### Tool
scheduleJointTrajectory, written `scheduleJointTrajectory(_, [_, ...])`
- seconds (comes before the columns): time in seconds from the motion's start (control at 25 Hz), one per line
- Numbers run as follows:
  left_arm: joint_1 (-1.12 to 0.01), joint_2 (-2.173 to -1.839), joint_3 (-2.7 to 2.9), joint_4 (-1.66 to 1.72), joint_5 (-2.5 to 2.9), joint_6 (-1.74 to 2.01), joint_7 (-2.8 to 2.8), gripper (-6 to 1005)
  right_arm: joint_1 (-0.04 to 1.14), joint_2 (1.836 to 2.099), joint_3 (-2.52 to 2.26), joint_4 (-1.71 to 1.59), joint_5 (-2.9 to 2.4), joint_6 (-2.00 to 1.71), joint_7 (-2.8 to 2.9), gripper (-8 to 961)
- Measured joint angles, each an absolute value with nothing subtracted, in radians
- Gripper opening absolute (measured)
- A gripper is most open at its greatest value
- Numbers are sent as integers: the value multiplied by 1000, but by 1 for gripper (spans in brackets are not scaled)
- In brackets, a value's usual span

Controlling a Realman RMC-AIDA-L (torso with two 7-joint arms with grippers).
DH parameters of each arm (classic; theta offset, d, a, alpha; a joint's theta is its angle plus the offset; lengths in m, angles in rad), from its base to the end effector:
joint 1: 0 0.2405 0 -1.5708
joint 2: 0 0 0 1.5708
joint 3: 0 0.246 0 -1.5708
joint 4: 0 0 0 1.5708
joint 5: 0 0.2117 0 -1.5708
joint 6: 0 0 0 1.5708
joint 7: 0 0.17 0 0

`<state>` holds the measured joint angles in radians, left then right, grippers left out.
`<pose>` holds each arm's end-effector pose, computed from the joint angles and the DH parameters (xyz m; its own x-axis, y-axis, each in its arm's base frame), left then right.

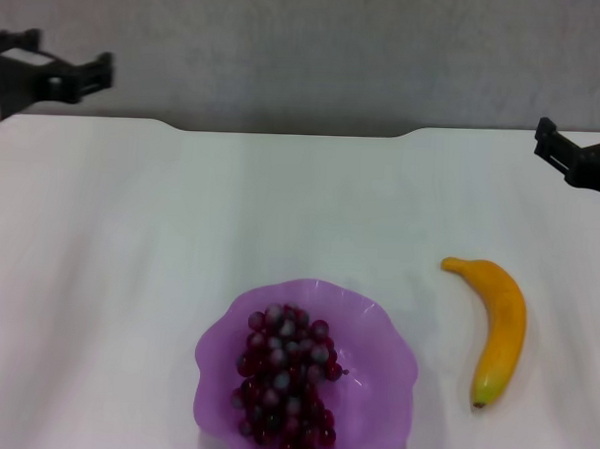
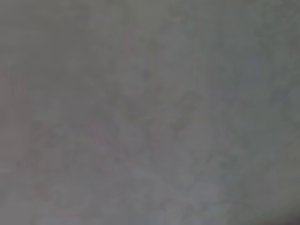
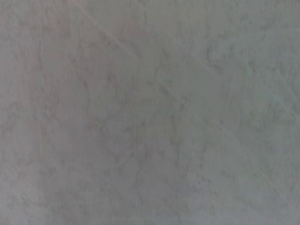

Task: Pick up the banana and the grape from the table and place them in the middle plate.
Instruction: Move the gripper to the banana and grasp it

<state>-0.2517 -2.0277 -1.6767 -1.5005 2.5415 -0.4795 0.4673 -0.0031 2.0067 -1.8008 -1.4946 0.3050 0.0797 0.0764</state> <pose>-0.1998 0.4228 0.0866 0.8242 0.2672 0.4993 0.5586 -0.2389 -0.7943 0.2239 0.3675 0.0370 0.6917 -0.2324 -0.6837 -0.7213 -0.1759 -0.6699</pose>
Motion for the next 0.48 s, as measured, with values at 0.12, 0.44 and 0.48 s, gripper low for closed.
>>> scheduleJointTrajectory(0.12, [-249,-2028,-1713,-1483,2538,-476,471,894,-1,2008,-1795,-1493,308,95,80,866])
scheduleJointTrajectory(0.44, [-191,-2030,-1749,-1538,2540,-469,465,893,3,2010,-1773,-1506,311,162,92,864])
scheduleJointTrajectory(0.48, [-188,-2030,-1756,-1541,2539,-472,464,893,4,2010,-1768,-1508,311,176,93,864])
